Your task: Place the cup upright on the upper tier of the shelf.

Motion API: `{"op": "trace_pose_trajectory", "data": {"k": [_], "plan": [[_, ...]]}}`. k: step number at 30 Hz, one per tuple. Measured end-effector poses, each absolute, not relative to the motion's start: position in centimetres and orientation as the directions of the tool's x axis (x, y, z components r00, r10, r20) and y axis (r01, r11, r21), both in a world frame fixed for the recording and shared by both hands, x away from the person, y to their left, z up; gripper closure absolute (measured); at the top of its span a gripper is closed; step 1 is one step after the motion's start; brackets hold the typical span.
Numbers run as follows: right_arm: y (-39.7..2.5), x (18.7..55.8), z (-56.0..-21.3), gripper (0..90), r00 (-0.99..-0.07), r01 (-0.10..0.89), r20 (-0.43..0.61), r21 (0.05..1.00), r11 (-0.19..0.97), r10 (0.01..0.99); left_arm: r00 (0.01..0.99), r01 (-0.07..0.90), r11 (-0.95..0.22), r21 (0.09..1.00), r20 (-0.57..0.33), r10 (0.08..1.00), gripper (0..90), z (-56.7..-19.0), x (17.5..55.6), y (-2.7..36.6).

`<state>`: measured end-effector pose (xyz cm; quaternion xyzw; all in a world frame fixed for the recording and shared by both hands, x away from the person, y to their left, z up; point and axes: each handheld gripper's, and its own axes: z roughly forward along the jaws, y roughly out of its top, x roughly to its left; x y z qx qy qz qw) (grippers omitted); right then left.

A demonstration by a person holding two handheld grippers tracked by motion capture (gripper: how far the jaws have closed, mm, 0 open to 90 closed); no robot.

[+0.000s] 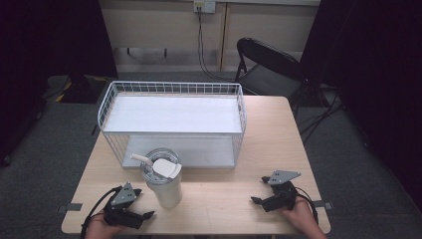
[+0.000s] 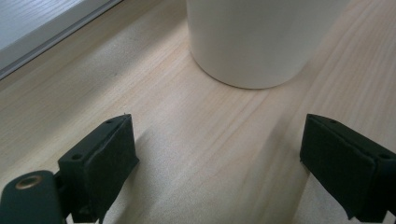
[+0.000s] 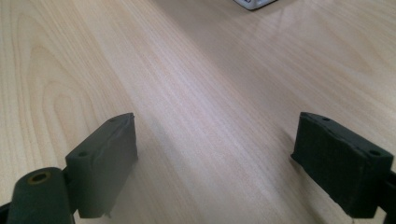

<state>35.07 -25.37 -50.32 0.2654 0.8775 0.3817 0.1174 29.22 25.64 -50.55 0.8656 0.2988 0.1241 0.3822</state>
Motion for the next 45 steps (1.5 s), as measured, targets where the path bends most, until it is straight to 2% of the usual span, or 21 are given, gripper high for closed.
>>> {"op": "trace_pose_trajectory", "data": {"k": [4,7,12,19,26,35,45], "plan": [[-25.4,35.1,-50.3,12.8,-0.831,0.376,-0.004,0.732,0.567,0.556,0.784,0.434,-0.527,0.731,-0.017,0.621,10.9,-50.4,29.2,25.6],[-25.4,35.0,-50.3,12.7,-0.83,0.377,-0.004,0.733,0.567,0.557,0.797,0.42,-0.529,0.737,-0.021,0.604,18.3,-50.1,29.0,25.5],[-25.4,35.1,-50.3,13.1,-0.83,0.379,-0.001,0.733,0.565,0.558,0.811,0.395,-0.487,0.779,-0.047,0.583,15.8,-48.8,28.5,25.1],[-25.4,35.1,-50.3,12.9,-0.828,0.379,-0.003,0.733,0.564,0.561,0.801,0.391,-0.358,0.848,-0.122,0.586,15.9,-46.8,28.3,24.8],[-25.5,34.9,-50.3,12.7,-0.82,0.385,-0.007,0.733,0.561,0.572,0.788,0.394,-0.289,0.872,-0.16,0.595,15.7,-46.1,28.6,24.1],[-25.5,34.8,-50.3,12.6,-0.814,0.391,-0.007,0.733,0.556,0.581,0.764,0.373,-0.209,0.904,-0.172,0.622,15.6,-45.2,28.9,23.7],[-25.4,34.9,-50.3,12.5,-0.801,0.403,-0.008,0.733,0.548,0.599,0.768,0.32,-0.203,0.925,-0.128,0.628,15.3,-44.8,28.9,22.5]]}}
